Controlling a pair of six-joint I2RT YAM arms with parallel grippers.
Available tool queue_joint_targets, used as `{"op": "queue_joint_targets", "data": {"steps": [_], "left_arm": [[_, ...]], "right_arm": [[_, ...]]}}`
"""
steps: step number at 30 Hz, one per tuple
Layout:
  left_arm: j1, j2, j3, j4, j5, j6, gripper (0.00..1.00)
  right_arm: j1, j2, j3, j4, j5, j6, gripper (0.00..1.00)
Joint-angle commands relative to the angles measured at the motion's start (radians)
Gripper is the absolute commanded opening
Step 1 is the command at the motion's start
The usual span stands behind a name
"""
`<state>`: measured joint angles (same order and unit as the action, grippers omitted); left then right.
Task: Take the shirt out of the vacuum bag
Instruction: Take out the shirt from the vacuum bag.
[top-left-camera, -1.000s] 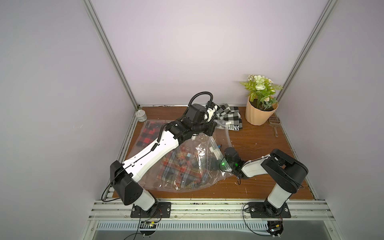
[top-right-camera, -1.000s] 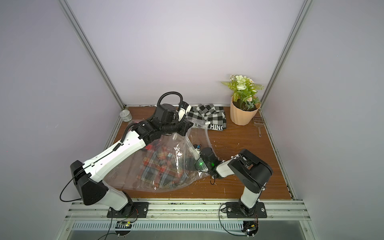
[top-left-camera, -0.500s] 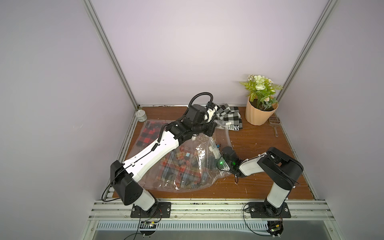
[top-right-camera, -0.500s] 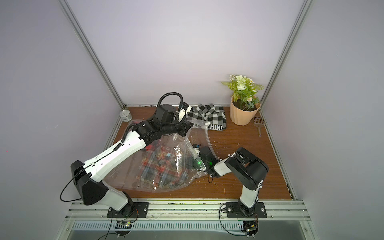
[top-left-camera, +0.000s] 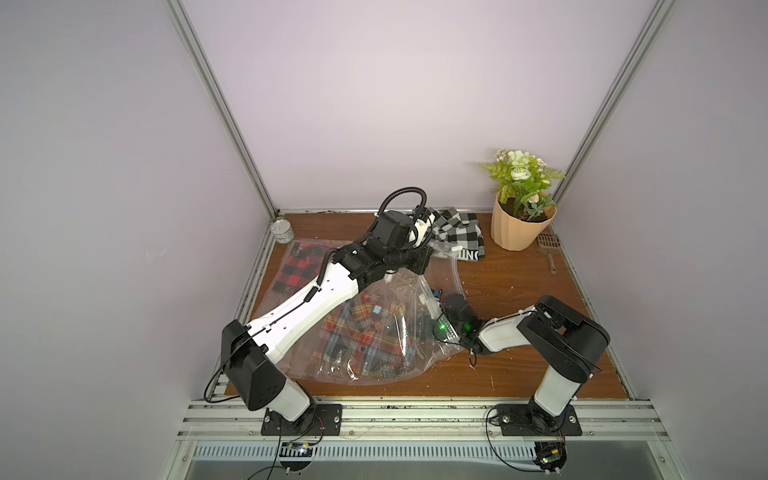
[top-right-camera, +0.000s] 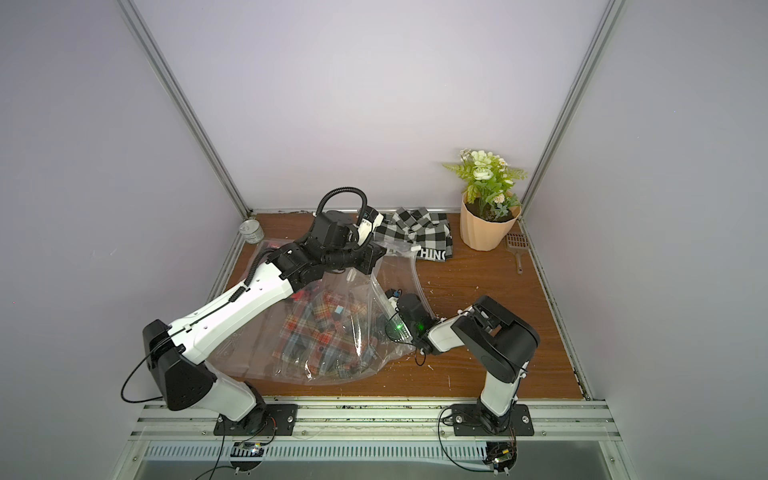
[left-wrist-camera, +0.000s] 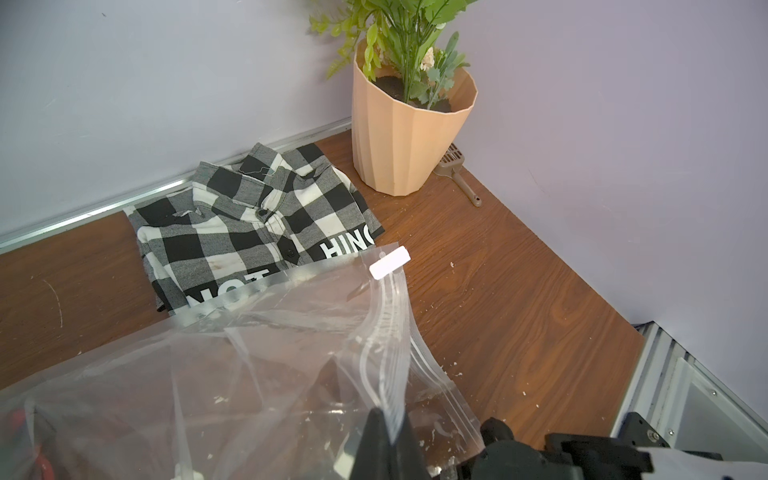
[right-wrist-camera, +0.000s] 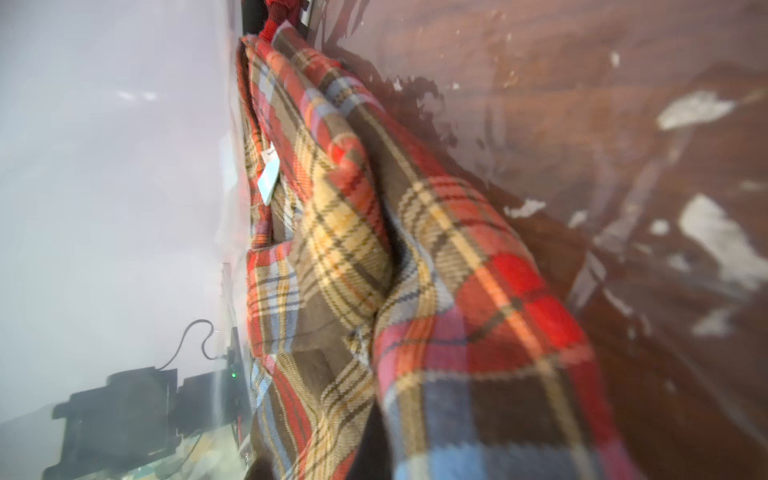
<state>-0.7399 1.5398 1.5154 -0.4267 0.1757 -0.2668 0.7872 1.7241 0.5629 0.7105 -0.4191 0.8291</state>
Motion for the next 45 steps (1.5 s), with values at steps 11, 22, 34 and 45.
{"op": "queue_joint_targets", "data": {"steps": [11, 22, 34, 45], "left_arm": [[-0.009, -0.01, -0.026, 0.037, -0.026, 0.014, 0.0], [-0.009, -0.025, -0.098, 0.056, -0.013, 0.008, 0.01], [-0.009, -0.025, -0.158, 0.096, -0.007, -0.001, 0.01], [-0.008, -0.008, -0.185, 0.122, -0.005, -0.01, 0.01]], "right_arm": [[-0.074, -0.251, 0.087, -0.476, 0.032, -0.215, 0.0], [-0.213, -0.325, 0.159, -0.649, -0.019, -0.315, 0.0], [-0.349, -0.399, 0.255, -0.835, -0.049, -0.413, 0.0], [-0.452, -0.474, 0.28, -0.91, -0.049, -0.435, 0.0]]}}
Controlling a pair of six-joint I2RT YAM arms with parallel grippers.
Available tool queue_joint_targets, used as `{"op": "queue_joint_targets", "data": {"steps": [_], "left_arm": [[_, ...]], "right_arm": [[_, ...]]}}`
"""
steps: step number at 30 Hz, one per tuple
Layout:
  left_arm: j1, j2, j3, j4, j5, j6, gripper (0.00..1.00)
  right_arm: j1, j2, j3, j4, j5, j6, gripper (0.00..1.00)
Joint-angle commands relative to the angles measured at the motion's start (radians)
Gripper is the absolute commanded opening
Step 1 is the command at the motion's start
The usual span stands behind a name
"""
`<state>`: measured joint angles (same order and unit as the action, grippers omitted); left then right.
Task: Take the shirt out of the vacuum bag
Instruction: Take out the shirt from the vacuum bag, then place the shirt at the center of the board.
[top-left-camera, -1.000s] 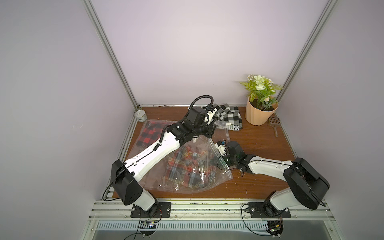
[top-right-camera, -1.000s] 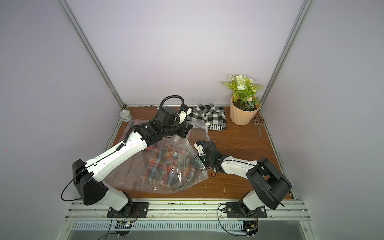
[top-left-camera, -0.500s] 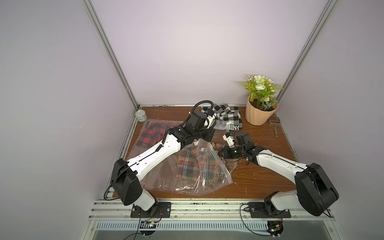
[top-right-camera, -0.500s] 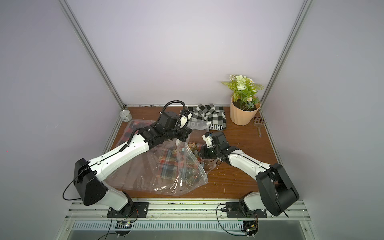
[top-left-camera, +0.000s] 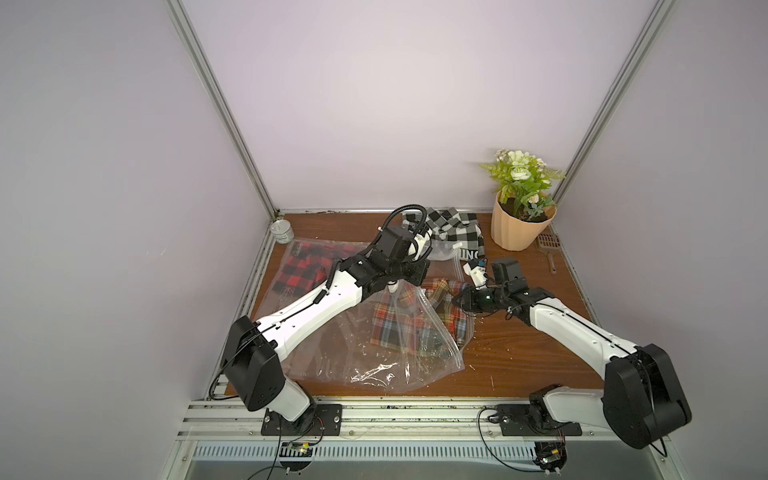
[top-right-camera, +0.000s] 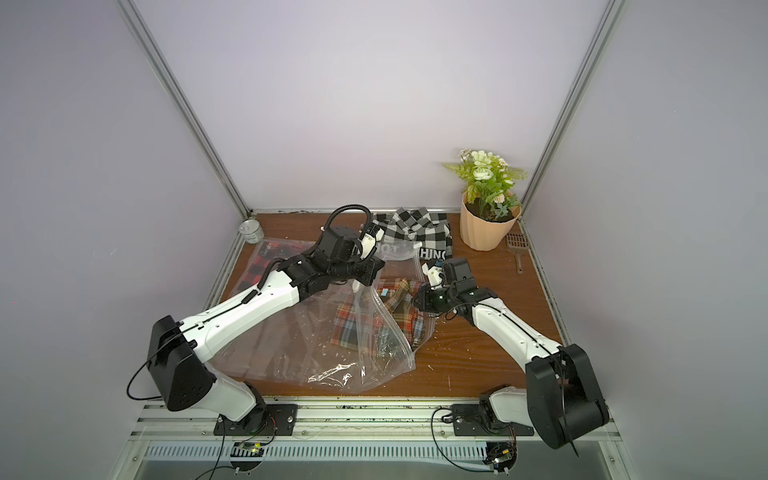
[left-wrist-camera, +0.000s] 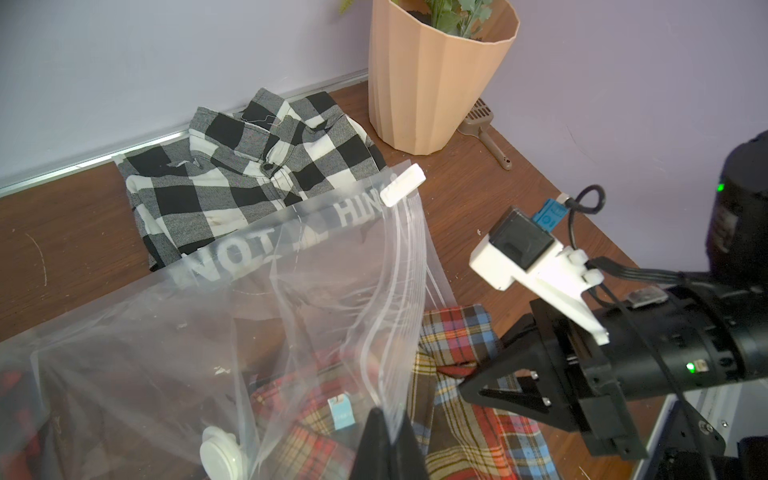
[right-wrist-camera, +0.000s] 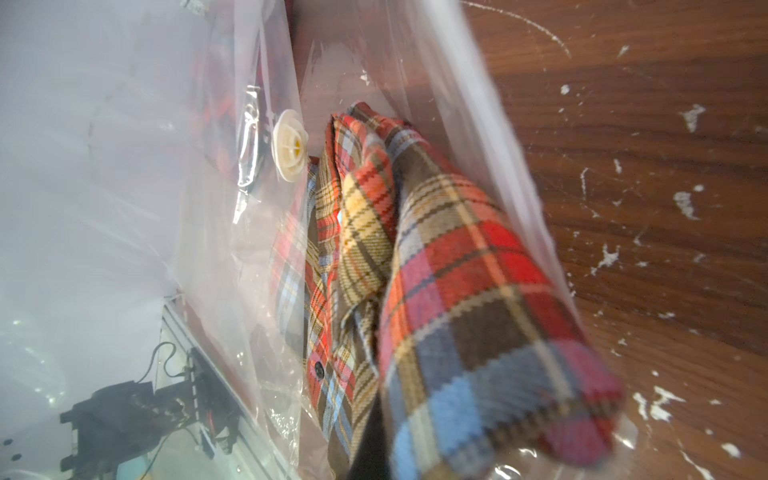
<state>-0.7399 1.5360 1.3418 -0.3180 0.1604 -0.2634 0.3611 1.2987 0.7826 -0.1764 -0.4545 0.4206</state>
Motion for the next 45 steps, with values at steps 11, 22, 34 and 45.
{"op": "queue_joint_targets", "data": {"steps": [11, 22, 34, 45], "left_arm": [[-0.009, 0.012, -0.047, 0.046, 0.018, -0.022, 0.01], [0.001, 0.053, -0.037, 0.023, -0.022, -0.024, 0.01], [0.023, 0.05, -0.046, 0.01, -0.05, -0.022, 0.01], [0.031, 0.048, -0.044, 0.005, -0.056, -0.019, 0.0]], "right_arm": [[-0.146, -0.11, 0.108, -0.084, -0.012, -0.049, 0.0], [-0.296, -0.151, 0.135, -0.11, -0.072, -0.054, 0.0], [-0.463, -0.149, 0.047, -0.072, -0.134, -0.064, 0.0], [-0.53, -0.15, 0.031, -0.089, -0.13, -0.09, 0.0]]}}
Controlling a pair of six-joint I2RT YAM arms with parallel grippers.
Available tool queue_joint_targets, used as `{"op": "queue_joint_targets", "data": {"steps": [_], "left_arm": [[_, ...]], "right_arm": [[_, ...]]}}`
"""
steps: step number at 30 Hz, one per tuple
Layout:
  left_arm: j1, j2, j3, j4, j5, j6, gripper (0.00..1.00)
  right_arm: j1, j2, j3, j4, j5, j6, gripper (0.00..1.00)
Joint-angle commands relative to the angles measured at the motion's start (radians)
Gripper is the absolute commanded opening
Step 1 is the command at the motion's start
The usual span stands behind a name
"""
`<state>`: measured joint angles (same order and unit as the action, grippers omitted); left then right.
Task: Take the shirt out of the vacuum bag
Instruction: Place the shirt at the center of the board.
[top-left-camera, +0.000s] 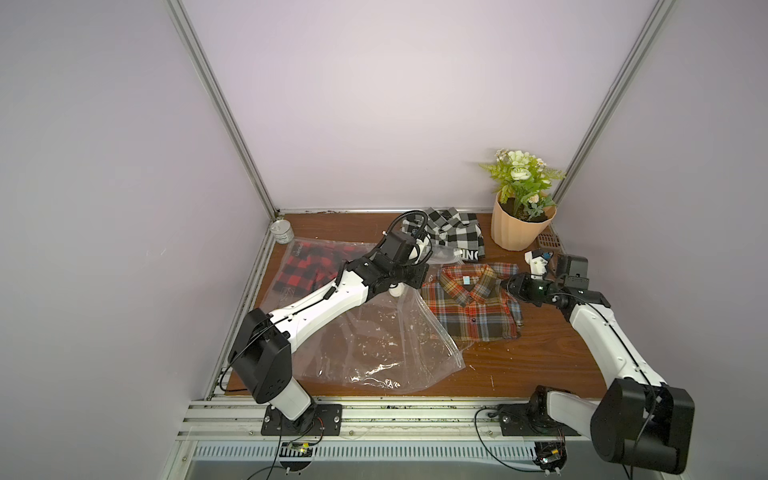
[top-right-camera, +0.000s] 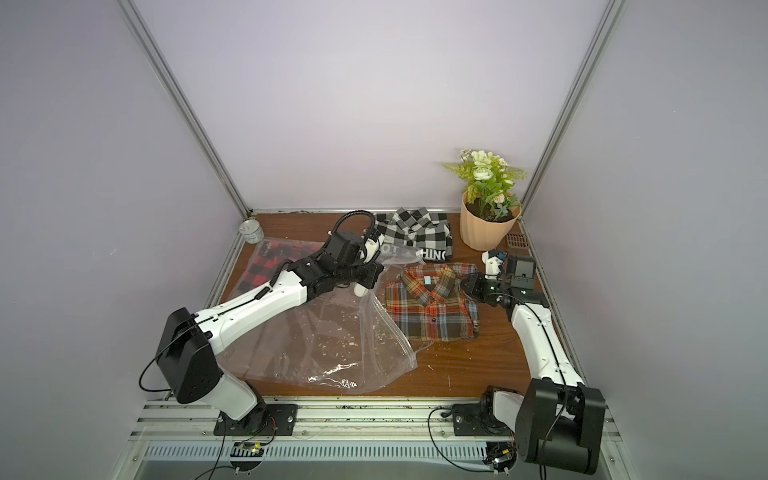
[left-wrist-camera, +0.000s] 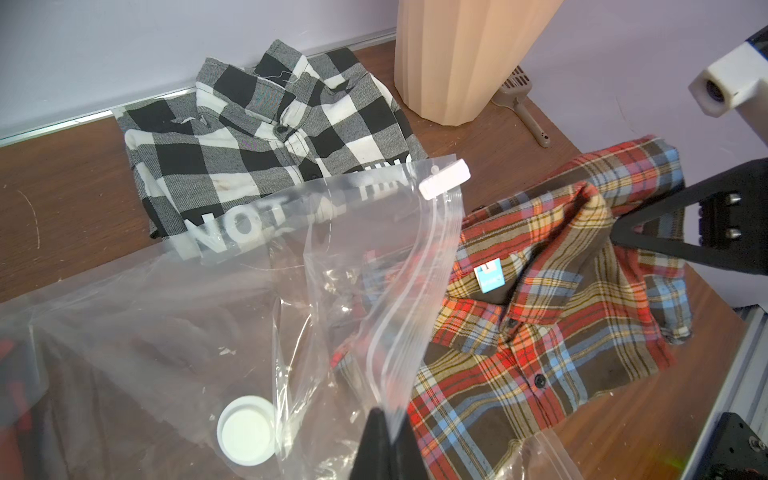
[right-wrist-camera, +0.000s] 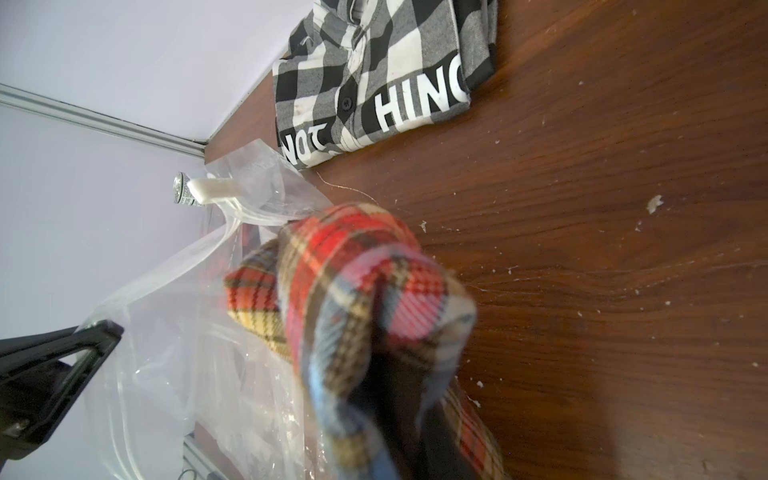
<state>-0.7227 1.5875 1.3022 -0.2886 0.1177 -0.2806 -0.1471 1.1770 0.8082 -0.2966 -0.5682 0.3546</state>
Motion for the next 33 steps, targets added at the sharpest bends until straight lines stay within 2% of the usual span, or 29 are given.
{"op": "queue_joint_targets", "data": {"steps": [1, 10, 33], "left_arm": [[0.017, -0.004, -0.004, -0.024, -0.01, -0.002, 0.01], [0.029, -0.022, -0.007, -0.026, -0.006, -0.004, 0.01], [0.052, -0.058, 0.003, -0.058, -0.011, 0.008, 0.01]], "right_arm": [[-0.028, -0.028, 0.001, 0.033, -0.011, -0.023, 0.0], [-0.06, -0.02, -0.017, 0.042, 0.024, -0.024, 0.0], [-0.09, 0.004, -0.026, 0.031, 0.214, -0.05, 0.0]]}}
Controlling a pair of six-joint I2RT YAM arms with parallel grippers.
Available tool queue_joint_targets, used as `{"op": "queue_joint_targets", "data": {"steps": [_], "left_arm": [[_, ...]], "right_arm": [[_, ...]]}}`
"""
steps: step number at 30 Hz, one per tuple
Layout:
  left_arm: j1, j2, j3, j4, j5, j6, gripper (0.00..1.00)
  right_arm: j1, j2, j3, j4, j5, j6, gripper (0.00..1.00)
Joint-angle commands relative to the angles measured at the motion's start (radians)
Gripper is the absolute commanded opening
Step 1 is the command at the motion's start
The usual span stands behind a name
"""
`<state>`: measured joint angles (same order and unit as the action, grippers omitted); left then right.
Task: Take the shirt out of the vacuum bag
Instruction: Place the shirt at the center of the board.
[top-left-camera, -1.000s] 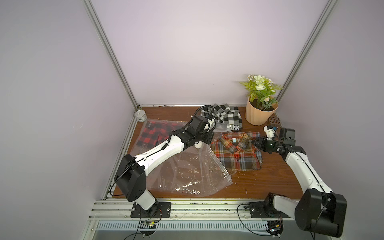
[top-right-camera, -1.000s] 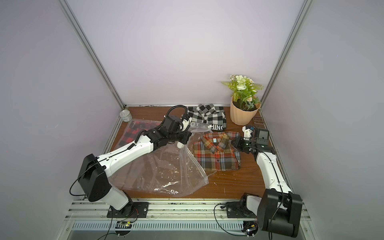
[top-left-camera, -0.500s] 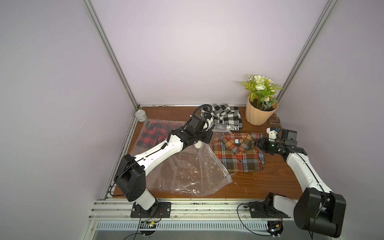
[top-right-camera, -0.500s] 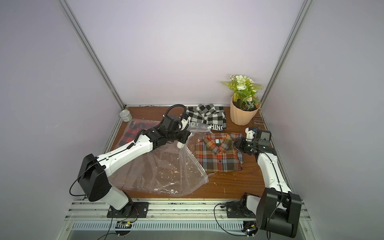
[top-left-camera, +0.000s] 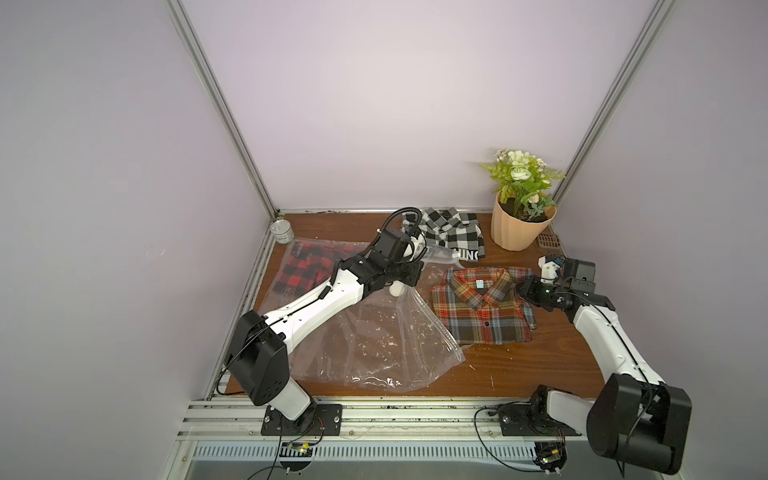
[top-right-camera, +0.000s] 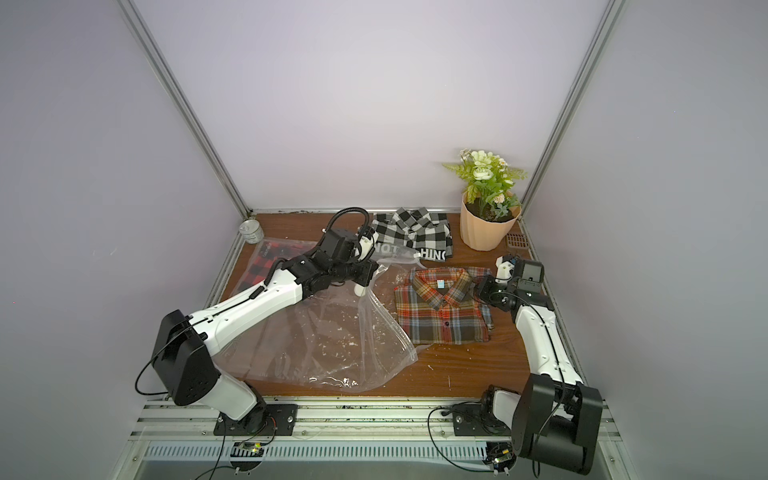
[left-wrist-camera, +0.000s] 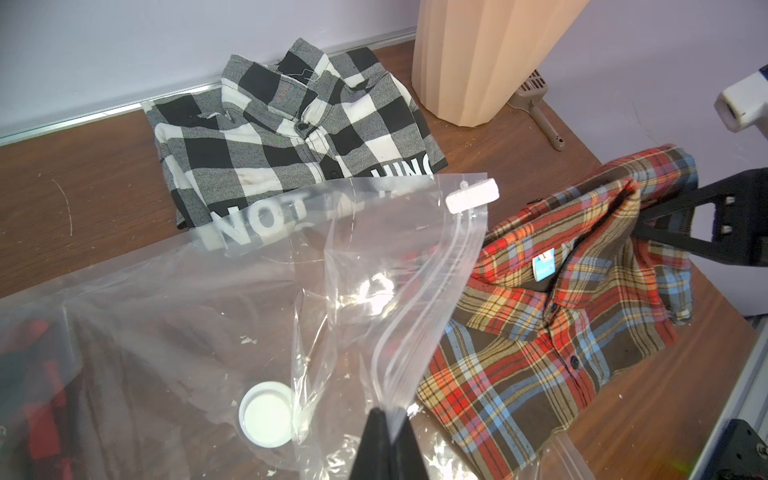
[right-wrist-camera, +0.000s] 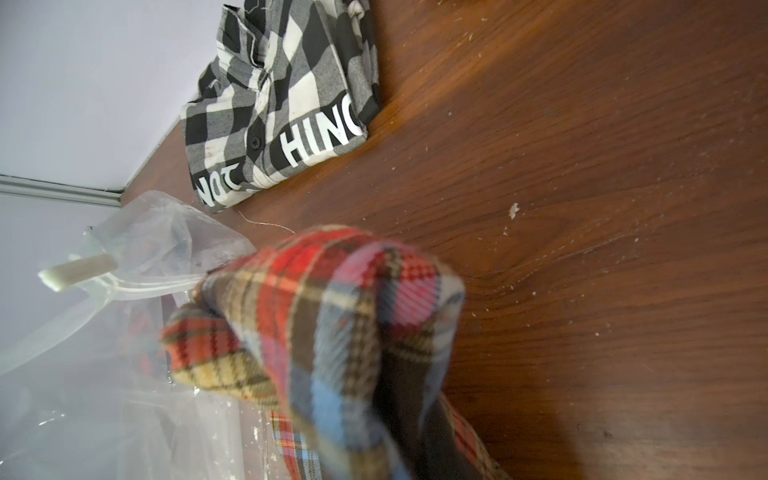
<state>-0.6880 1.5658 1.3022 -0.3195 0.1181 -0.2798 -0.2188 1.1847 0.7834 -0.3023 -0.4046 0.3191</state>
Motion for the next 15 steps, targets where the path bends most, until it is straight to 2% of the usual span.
{"op": "queue_joint_targets", "data": {"steps": [1, 15], "left_arm": [[0.02, -0.04, 0.002, -0.027, -0.012, 0.008, 0.0], [0.036, -0.075, -0.003, -0.046, -0.023, 0.022, 0.0]], "right_arm": [[-0.022, -0.001, -0.002, 0.04, 0.049, -0.014, 0.0], [-0.068, 0.006, -0.035, 0.068, 0.111, -0.009, 0.0]]}}
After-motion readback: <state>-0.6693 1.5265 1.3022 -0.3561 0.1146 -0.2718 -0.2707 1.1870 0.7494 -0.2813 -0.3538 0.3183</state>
